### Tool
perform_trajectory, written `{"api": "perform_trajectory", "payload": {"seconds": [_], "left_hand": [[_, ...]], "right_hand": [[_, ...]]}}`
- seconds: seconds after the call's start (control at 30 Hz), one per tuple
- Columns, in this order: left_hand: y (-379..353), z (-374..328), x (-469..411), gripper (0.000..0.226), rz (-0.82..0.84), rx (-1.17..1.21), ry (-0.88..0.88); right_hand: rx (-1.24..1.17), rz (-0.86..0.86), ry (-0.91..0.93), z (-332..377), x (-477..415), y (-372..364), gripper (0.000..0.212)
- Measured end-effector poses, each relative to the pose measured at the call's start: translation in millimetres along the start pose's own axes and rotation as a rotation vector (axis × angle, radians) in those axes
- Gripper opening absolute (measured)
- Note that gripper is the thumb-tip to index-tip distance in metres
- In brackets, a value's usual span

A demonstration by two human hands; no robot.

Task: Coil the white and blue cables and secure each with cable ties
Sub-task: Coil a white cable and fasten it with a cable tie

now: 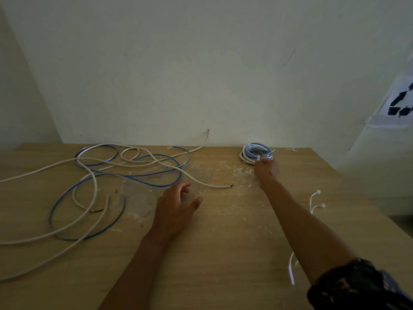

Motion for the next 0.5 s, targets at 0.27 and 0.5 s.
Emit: {"api": "perform_trajectory", "payload": {"seconds": [0.27, 0.5], "left_hand": [[1.3, -1.1, 0.1, 0.054, 0.019, -0.055, -0.007], [3.4, -0.3, 1.0, 0.045, 0.011, -0.081, -0.106]], "right_hand": [[0.036, -0.126, 0.075, 1.5, 33.7, 12.1, 0.041], [0.617, 0.447, 0.593, 15.9, 136.3, -42.7, 0.034]]}}
Point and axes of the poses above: each hand's wrist, its own x-axis away from the middle knuckle, its own y-axis out of the back of the hand, z = x × y, the point moved 2 cm from there along -x, towards the middle knuckle, and after that the axes turned 5 degrees about z, right-handed, at the moved point
